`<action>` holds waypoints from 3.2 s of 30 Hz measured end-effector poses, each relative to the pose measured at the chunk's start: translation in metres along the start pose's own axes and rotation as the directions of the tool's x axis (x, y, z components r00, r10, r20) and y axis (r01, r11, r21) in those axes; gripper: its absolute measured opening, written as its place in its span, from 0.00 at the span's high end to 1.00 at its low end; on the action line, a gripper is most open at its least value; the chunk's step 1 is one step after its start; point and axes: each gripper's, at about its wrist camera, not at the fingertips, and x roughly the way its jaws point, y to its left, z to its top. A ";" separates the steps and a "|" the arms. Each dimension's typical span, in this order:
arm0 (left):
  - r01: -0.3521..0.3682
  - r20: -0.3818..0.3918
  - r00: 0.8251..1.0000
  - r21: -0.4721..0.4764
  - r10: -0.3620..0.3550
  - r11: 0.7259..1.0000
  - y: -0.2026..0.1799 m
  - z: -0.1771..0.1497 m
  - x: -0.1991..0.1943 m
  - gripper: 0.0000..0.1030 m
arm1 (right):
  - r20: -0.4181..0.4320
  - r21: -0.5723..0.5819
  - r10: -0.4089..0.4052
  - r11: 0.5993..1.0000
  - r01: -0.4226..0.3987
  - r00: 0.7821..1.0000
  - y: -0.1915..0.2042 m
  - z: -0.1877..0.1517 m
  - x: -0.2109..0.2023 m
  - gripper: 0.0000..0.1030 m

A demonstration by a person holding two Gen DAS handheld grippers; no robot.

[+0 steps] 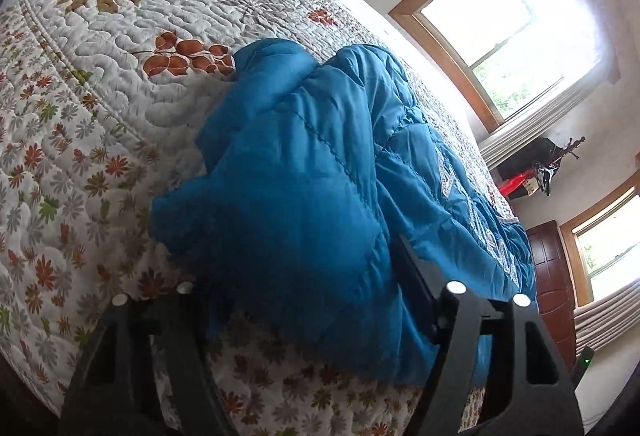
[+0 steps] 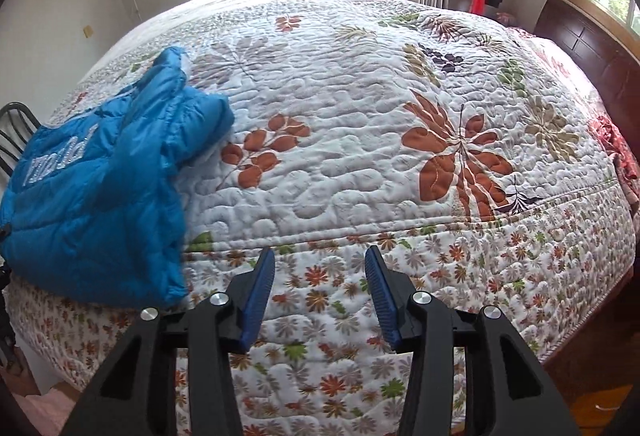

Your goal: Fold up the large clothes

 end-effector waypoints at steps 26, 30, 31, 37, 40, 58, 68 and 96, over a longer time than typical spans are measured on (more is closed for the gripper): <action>-0.046 0.235 0.972 0.200 -0.003 0.979 -0.065 -0.007 -0.043 0.75 | -0.012 -0.008 0.056 0.998 -0.056 0.998 -0.013 -0.003 0.017 0.54; -0.067 0.294 0.955 0.322 -0.032 0.944 -0.112 -0.011 -0.052 0.75 | -0.007 -0.005 0.040 0.999 -0.040 0.999 -0.019 -0.002 0.009 0.54; -0.084 0.305 0.952 0.359 -0.032 0.930 -0.126 -0.014 -0.052 0.75 | -0.011 -0.009 0.039 0.999 -0.039 0.999 -0.019 -0.001 0.009 0.54; -0.199 0.290 0.956 0.506 0.052 0.839 -0.195 -0.040 -0.039 0.74 | -0.044 -0.045 0.047 0.998 -0.049 0.998 -0.010 0.012 0.013 0.54; -0.159 0.246 0.969 0.539 0.026 0.827 -0.210 -0.050 -0.035 0.74 | -0.063 -0.057 0.047 0.997 -0.051 0.997 -0.004 0.020 0.020 0.54; 0.061 -0.070 0.997 0.752 -0.012 0.657 -0.247 -0.108 0.046 0.52 | -0.097 -0.091 0.020 0.995 -0.029 0.995 0.015 0.025 0.036 0.50; 0.193 -0.162 0.980 0.642 -0.115 0.742 -0.224 -0.085 -0.003 0.24 | 0.012 -0.134 0.057 0.989 -0.055 0.998 0.038 0.026 -0.017 0.50; -0.106 -0.083 0.982 0.499 0.169 0.860 -0.162 0.006 0.034 0.20 | -0.228 -0.262 0.420 0.843 -0.470 0.879 0.231 0.103 -0.040 0.27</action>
